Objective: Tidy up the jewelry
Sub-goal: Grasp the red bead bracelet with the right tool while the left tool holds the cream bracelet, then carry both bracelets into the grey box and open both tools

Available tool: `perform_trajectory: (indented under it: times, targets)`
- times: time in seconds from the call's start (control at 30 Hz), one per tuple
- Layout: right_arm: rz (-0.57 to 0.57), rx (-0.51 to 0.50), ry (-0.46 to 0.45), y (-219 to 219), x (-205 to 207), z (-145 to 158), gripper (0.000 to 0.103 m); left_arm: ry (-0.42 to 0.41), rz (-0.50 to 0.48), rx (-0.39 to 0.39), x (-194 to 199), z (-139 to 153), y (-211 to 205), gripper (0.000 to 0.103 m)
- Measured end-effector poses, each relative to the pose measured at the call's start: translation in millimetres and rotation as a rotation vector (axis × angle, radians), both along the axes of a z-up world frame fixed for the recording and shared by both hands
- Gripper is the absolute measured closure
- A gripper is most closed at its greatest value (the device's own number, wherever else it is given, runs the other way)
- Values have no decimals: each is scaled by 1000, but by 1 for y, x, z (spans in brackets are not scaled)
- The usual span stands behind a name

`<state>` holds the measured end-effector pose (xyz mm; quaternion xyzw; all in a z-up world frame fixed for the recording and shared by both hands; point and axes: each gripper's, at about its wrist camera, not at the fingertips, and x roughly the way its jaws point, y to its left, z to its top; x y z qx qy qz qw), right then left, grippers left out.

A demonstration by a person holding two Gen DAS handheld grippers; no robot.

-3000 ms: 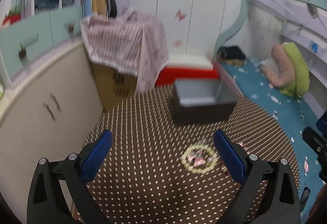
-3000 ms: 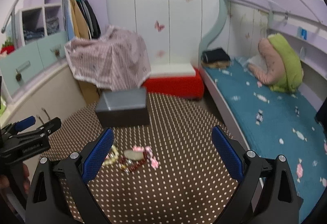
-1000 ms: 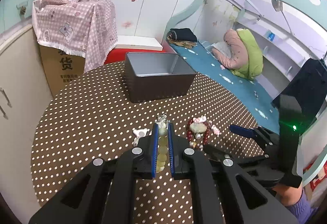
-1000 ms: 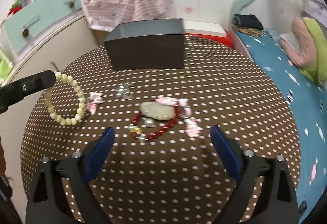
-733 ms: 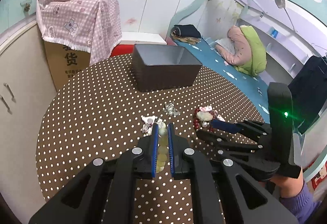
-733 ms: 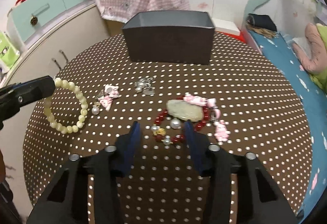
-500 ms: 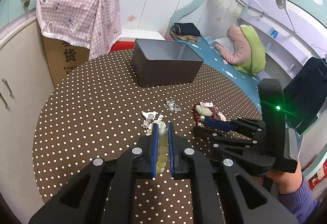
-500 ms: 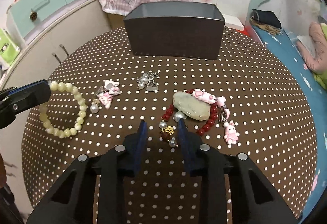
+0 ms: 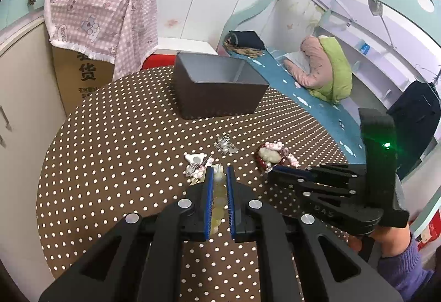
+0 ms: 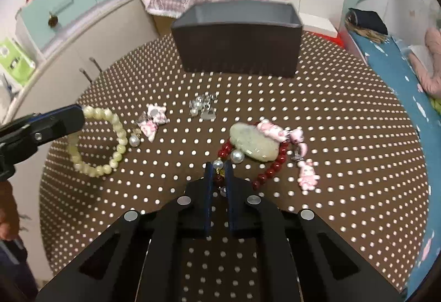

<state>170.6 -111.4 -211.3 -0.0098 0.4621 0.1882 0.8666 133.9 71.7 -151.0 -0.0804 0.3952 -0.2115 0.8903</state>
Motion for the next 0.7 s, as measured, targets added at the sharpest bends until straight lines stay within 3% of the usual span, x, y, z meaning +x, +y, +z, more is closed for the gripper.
perform_trajectory:
  times: [0.2,0.7]
  targets:
    - [-18,77,-54,-19,-7,33,94,-9,-46,-62,7,16,-5,95]
    - [-35,171,-180,-49,1,103,94,-63,-148,-127,31,65,-26,95]
